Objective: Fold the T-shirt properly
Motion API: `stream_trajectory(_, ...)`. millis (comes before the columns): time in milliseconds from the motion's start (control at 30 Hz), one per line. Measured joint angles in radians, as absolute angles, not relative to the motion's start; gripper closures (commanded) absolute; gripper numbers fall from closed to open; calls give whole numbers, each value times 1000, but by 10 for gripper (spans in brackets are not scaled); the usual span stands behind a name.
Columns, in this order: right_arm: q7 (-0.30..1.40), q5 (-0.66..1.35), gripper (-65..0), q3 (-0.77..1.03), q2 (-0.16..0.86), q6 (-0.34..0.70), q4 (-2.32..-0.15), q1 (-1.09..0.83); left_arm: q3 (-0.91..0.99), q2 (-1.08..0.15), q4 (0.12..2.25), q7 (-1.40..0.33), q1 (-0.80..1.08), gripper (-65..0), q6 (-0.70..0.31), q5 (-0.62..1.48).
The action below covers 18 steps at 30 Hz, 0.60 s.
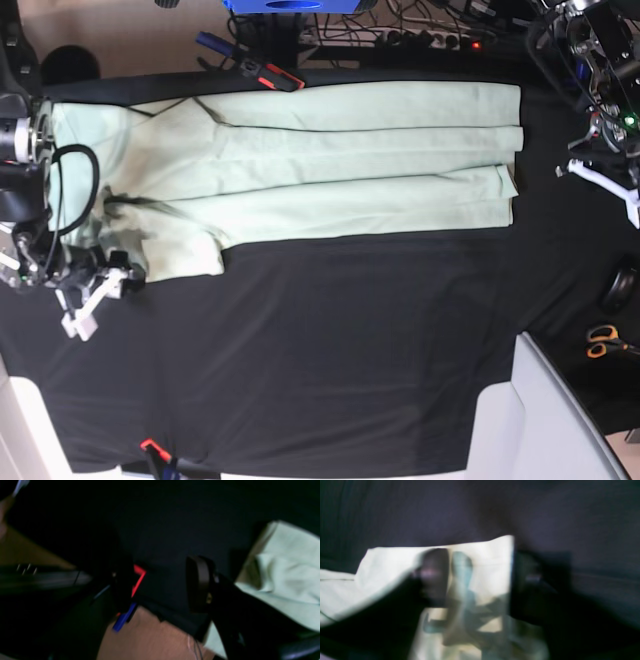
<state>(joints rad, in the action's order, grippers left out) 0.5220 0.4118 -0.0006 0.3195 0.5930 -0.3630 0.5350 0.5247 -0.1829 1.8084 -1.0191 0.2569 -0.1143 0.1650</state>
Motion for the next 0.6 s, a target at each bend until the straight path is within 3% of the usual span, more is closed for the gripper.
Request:
stream_trajectory(67,526,414,0,-1,310,593,-361,530,524,-183,1808,-1019,256,-329,-114,162)
stream_trajectory(133,524,416,-28,-1,313,593,-361,525,526,-183,1808,-1022,264,-329,-113,157)
stream_trajectory(200,525,415,0,0,317,593,-361,525,526,-183,1808,-1021,263,-329,-113,158)
stream_trajectory(400,598,411,0,1,320,644,-393,516,526,-183,1808,-1021,261,-329,-113,158)
stream_trajectory(467,617,420,0,2,320,691,-487,461,526,-183,1808,-1021,260,-329,-113,161)
stream_trajectory(600,693,409,0,6,316,688,-712,335,526,-183,1806,-1021,260,-329,-113,161)
